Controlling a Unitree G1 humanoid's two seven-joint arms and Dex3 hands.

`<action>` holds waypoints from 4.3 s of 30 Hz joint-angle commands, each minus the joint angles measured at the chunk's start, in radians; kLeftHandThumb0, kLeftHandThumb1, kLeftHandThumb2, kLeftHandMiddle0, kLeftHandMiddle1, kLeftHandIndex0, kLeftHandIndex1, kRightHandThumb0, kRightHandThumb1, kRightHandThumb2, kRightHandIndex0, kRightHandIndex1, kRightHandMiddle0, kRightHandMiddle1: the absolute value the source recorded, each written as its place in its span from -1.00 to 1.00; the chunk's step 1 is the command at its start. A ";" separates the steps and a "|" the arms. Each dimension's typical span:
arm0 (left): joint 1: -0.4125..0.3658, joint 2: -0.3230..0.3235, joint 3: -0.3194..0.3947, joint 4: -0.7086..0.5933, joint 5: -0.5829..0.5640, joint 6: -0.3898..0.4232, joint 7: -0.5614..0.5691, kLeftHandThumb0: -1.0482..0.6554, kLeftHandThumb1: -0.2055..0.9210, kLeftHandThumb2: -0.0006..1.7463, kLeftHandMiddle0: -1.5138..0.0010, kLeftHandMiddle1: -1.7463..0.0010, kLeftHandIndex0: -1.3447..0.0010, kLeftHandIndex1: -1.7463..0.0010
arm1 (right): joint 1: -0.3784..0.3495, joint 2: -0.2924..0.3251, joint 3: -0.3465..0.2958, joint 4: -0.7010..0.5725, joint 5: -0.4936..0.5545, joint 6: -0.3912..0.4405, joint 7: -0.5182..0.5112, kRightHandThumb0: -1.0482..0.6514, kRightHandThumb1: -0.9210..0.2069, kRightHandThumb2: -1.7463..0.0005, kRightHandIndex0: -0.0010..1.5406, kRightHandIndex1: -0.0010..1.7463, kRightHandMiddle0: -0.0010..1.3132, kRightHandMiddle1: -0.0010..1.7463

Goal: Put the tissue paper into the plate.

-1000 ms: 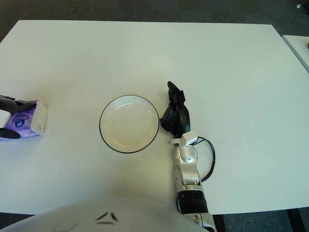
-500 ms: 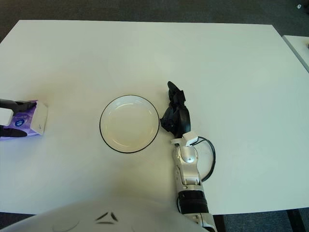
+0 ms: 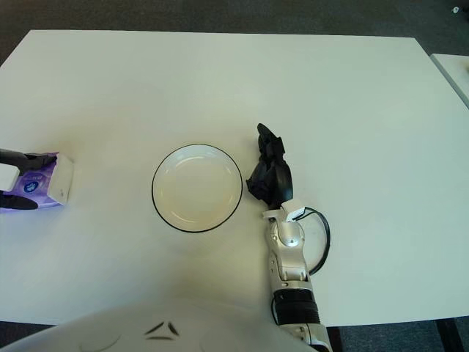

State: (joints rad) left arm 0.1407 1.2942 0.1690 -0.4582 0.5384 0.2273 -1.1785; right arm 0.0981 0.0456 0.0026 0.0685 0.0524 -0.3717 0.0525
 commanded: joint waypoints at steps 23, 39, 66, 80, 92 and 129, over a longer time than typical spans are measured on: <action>0.019 -0.271 -0.436 0.553 0.373 -0.195 0.468 -0.59 0.89 -0.72 0.30 0.51 1.00 -0.01 | 0.110 -0.044 -0.039 0.051 0.038 0.115 0.035 -0.62 -1.00 -0.16 -0.71 -0.99 -1.00 -0.35; -0.067 -0.430 -0.514 0.897 0.438 -0.199 0.722 -0.46 0.44 -0.28 0.28 0.02 0.82 -0.64 | 0.109 -0.047 -0.050 0.039 0.044 0.132 0.045 -0.61 -1.00 -0.17 -0.63 -0.96 -1.00 -0.28; -0.054 -0.474 -0.365 0.952 0.239 -0.517 1.623 -0.30 0.06 0.39 -0.37 -0.98 0.17 -1.00 | 0.086 -0.034 -0.095 0.046 0.199 0.168 0.139 -0.29 -0.69 0.07 -0.15 0.57 -0.46 0.89; -0.007 -0.537 -0.306 0.777 0.193 -0.620 1.847 -0.32 -0.03 0.47 -0.50 -1.00 0.12 -1.00 | 0.088 -0.031 -0.096 0.039 0.211 0.146 0.153 -0.26 -0.33 -0.18 0.07 1.00 -0.33 1.00; -0.011 -0.542 -0.297 0.723 0.166 -0.702 1.786 -0.31 -0.02 0.46 -0.52 -1.00 0.13 -1.00 | 0.088 -0.029 -0.097 0.041 0.203 0.150 0.141 -0.26 -0.31 -0.19 0.08 1.00 -0.32 1.00; -0.074 -0.740 -0.204 0.194 -0.018 -0.820 1.449 -0.31 -0.02 0.46 -0.56 -1.00 0.13 -1.00 | 0.042 -0.016 -0.108 0.119 0.179 0.166 0.103 -0.19 -0.91 0.32 -0.24 0.38 -0.65 1.00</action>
State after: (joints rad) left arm 0.0748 0.5682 -0.0536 -0.2185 0.5472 -0.5941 0.3022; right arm 0.0685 0.0199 -0.1033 0.0703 0.2474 -0.3007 0.1869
